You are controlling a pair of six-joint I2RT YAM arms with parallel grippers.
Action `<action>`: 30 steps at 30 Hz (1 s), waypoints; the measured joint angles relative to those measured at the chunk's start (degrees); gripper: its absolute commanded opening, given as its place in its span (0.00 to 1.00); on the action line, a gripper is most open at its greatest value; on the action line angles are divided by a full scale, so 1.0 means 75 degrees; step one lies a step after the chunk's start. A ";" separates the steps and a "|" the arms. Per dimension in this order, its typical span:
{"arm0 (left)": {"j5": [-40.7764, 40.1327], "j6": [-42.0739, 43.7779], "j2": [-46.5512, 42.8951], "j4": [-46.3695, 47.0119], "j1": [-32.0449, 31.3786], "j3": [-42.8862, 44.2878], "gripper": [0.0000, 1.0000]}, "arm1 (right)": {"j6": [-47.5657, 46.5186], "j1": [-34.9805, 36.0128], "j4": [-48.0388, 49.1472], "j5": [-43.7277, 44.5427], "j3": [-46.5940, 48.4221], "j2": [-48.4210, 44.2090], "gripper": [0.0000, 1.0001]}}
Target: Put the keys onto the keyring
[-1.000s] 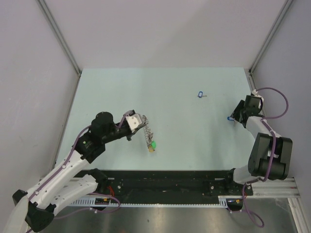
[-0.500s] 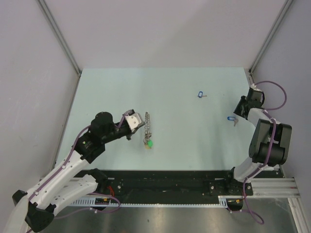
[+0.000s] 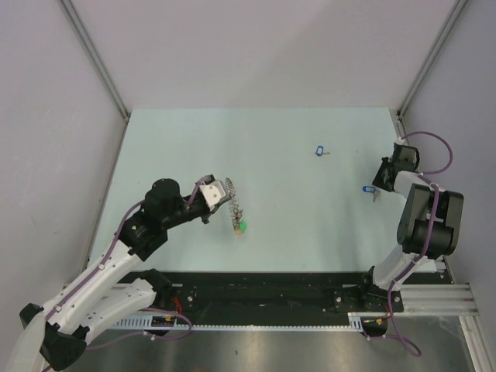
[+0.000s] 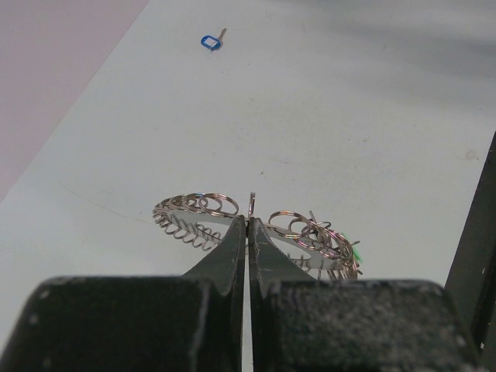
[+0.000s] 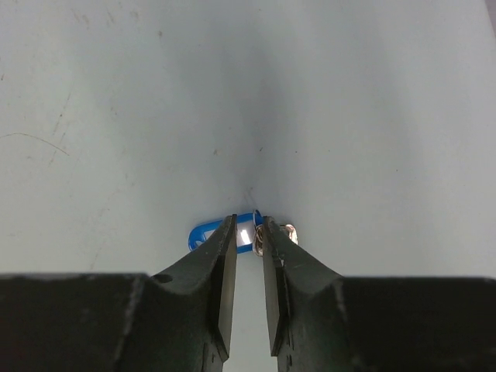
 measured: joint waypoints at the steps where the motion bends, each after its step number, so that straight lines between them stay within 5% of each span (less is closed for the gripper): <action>1: 0.0000 0.0003 0.0000 0.0000 0.0000 0.0000 0.00 | -0.0017 0.0000 -0.0009 0.0000 0.0006 0.0003 0.23; 7: 0.0000 0.0003 0.0000 0.0000 0.0000 0.0000 0.00 | -0.0082 0.0000 -0.0041 -0.0003 0.0029 0.0119 0.21; 16: 0.0000 0.0003 -0.0003 0.0000 0.0003 0.0000 0.00 | -0.0184 0.0000 -0.0187 0.0015 0.0035 0.0219 0.00; 22: 0.0003 0.0000 -0.0003 0.0000 0.0017 0.0000 0.00 | -0.0169 0.0093 -0.0425 0.0090 0.0117 0.0006 0.00; 30: 0.0003 0.0000 -0.0003 0.0000 0.0044 0.0000 0.00 | -0.0166 0.1617 -0.0918 0.0510 0.0769 -0.0667 0.00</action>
